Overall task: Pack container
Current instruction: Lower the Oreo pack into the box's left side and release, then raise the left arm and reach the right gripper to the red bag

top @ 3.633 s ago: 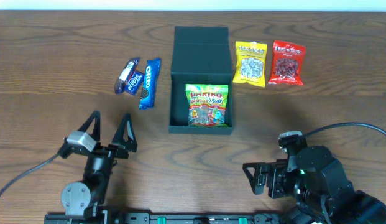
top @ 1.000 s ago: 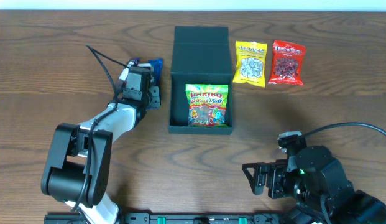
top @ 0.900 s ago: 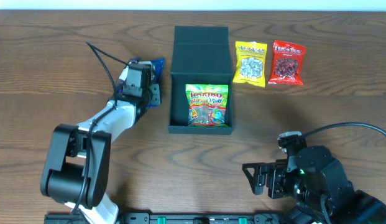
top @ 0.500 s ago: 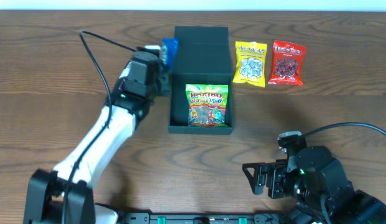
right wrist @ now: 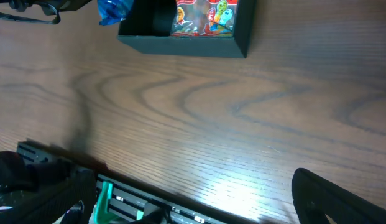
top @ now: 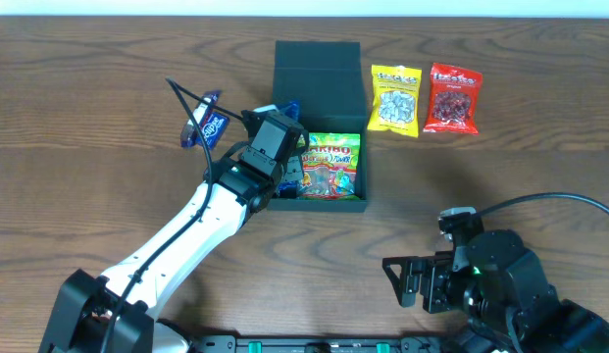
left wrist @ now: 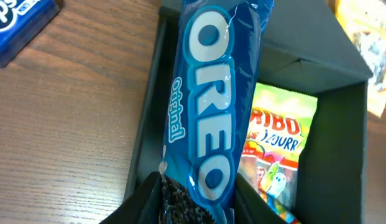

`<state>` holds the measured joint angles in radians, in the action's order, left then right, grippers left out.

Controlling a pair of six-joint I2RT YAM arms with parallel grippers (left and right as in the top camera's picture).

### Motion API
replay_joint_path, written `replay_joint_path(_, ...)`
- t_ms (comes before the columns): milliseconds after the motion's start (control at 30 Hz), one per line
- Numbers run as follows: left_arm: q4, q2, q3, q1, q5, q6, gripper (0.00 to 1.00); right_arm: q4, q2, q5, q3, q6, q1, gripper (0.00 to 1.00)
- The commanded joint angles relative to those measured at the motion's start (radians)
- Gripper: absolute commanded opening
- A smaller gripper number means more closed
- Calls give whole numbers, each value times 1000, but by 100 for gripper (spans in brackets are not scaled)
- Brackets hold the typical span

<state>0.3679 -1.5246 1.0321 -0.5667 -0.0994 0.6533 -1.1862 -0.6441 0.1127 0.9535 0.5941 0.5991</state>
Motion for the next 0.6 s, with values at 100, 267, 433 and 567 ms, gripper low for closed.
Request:
replay_joint_path(100,-26,1,19,0,-20,27,50,0,3,0,2,-12,4,99)
replay_joint_path(267,-71,1,19,1,2,23,52,0,3,0,2,-12,5,99)
replay_joint_path(433,-108,1,19,8,-187,-39,40,0,3,0,2,-12,4,99)
replay_joint_path(567,-172,0,19,53,-277,-275,60,0,3,0,2,-12,4,99)
